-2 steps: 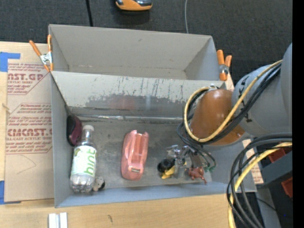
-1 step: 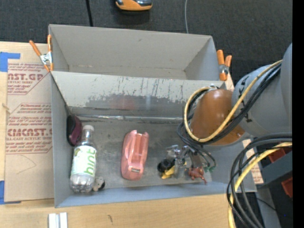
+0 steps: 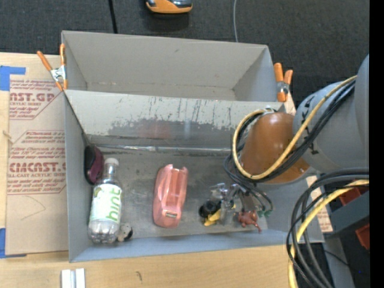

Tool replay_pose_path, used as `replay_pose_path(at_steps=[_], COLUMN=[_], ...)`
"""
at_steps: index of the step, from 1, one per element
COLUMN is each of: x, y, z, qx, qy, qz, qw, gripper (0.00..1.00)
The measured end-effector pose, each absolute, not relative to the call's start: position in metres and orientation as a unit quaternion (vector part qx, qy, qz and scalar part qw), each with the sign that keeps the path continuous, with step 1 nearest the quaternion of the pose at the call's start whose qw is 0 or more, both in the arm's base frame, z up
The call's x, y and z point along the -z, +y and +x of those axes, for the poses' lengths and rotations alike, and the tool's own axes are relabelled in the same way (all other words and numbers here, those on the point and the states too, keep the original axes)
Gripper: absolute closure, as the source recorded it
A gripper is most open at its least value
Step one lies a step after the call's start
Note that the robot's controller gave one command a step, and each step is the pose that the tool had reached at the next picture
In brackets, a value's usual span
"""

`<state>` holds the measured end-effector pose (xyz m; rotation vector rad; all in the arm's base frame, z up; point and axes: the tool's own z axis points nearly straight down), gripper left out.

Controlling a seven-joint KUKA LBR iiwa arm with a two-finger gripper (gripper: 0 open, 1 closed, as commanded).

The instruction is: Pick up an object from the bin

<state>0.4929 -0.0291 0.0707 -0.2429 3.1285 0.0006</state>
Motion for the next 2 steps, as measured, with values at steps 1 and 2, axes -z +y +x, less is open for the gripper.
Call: replay_pose_path(at_steps=[1, 2], x=[-0.08, -0.11], y=[-0.028, -0.029], z=[0.49, 0.49], qx=[-0.001, -0.001], qy=[0.997, 0.997], qz=[-0.078, -0.078], qw=[-0.004, -0.003], gripper=[1.0, 1.0])
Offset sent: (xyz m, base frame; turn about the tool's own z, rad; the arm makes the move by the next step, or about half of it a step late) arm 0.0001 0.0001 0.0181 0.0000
